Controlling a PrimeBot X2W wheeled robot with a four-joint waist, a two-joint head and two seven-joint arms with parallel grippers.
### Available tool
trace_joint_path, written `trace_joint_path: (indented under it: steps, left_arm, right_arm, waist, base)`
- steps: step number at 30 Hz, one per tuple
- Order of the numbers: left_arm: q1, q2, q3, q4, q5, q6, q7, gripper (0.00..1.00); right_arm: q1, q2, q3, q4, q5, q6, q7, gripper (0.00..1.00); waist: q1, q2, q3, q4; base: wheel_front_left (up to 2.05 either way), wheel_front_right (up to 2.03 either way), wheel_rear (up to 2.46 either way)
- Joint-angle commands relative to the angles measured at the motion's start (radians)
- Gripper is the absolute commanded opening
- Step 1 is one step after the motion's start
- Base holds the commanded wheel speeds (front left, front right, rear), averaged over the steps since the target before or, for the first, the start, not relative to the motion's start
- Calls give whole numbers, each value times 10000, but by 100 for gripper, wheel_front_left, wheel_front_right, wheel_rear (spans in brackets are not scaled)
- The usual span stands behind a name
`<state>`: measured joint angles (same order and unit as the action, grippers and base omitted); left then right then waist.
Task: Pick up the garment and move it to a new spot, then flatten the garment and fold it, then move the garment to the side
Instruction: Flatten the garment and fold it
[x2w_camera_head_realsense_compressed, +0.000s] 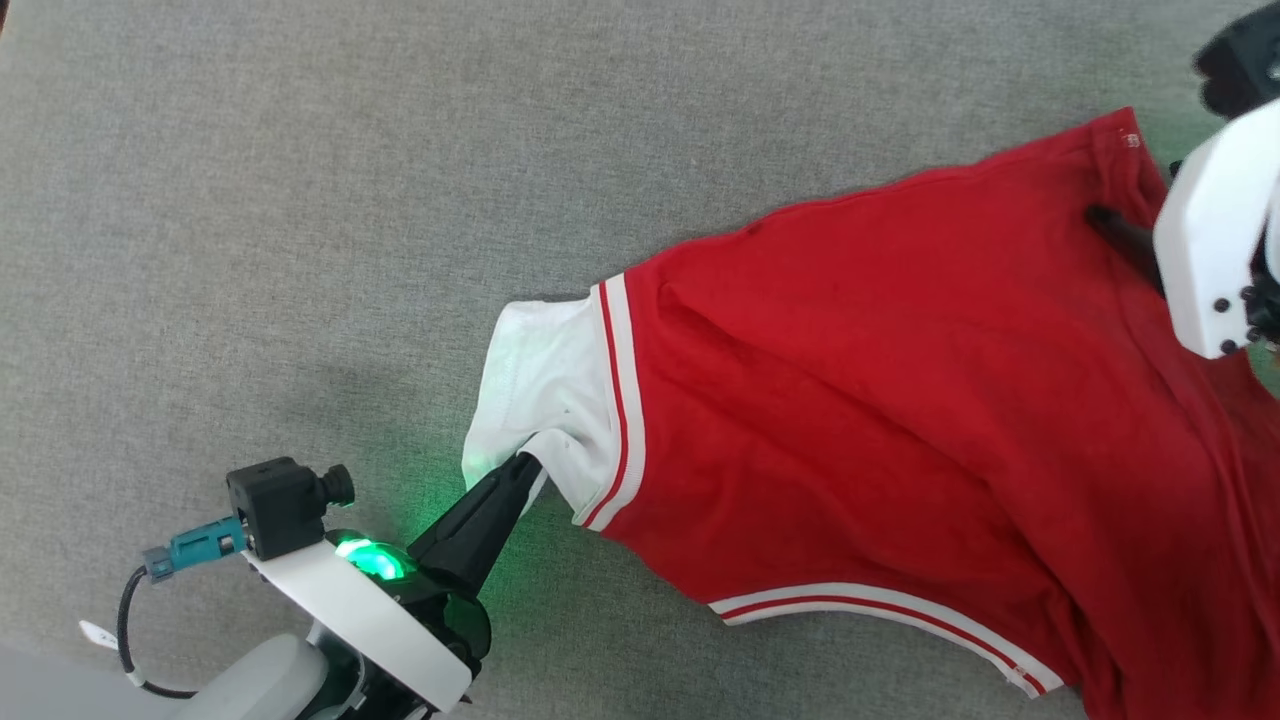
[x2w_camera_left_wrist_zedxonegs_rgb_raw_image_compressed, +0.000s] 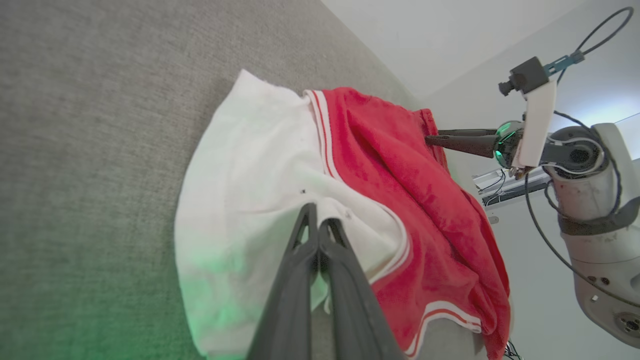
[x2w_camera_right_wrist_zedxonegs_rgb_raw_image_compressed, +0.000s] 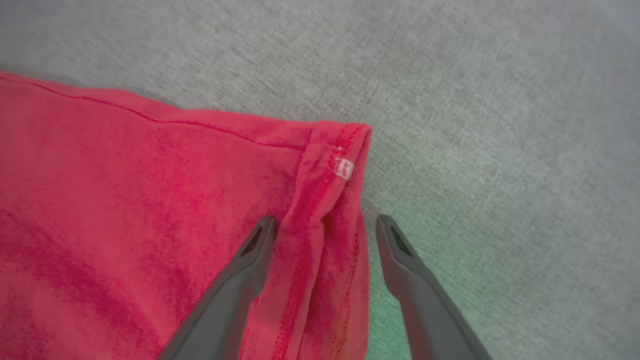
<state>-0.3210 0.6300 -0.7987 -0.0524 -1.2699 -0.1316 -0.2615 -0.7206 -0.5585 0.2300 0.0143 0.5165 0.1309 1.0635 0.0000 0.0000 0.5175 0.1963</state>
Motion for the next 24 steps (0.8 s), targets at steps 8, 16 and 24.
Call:
trace_joint_path:
  steps: [8,16,24]
  left_arm:
    - [-166,-146,-34,125,-120,22,-48,0]
    - [-743,99,-352,556,-64,22,-48,0]
    - [-2745,472,-122,828,-699,23,-3,0]
  right_arm:
    - [-24,-265,1456,1220,573,1,340,17]
    - [-772,99,788,1855,831,-5,-1338,0]
    - [-1808,927,-1014,3037,796,-4,-3574,0]
  waist:
    - [0,0,73,10]
    - [0,0,-452,-255]
    - [0,0,-1080,-736]
  base:
    - [0,0,0]
    - [0,0,0]
    - [0,0,0]
